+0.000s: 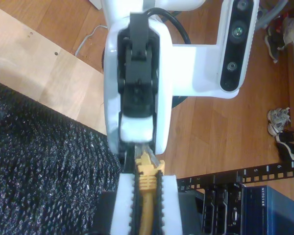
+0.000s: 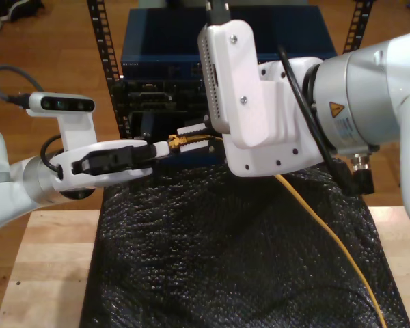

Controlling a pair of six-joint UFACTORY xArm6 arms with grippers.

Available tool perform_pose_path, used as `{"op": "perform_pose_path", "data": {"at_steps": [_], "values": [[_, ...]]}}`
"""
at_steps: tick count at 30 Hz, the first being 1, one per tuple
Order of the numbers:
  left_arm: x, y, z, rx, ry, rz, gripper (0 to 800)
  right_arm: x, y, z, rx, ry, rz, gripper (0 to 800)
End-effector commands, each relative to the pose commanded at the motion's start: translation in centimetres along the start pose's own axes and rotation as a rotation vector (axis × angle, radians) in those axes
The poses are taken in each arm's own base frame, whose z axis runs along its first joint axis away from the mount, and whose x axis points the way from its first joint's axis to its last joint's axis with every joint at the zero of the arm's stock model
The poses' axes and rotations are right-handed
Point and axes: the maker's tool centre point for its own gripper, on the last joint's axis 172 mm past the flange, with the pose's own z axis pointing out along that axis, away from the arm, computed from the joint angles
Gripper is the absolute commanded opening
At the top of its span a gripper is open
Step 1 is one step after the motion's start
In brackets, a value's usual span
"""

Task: Grab the cable and plug it in

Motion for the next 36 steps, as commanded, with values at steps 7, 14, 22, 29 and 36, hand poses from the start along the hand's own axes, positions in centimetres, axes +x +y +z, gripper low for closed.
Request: {"op": "perform_pose_path", "data": {"at_steps": [7,14,22,29,36], "values": [[0.0,-0.2,0.0,0.006,0.001,0.001,501,0.0,0.0,0.1,0.001,0.004,0.007,2],[0.1,-0.3,-0.1,0.012,0.002,0.004,631,0.1,0.1,0.1,0.000,0.008,0.017,2],[0.2,-0.8,-0.3,0.032,0.002,0.013,738,-0.8,0.5,0.7,0.006,-0.003,0.059,1],[0.4,-2.8,-1.2,0.122,0.002,0.031,793,-4.4,2.0,-0.5,-0.037,-0.057,0.124,1],[1.4,-4.0,-2.5,0.216,-0.004,0.073,793,-7.5,2.6,-1.5,-0.062,-0.100,0.195,1]]}}
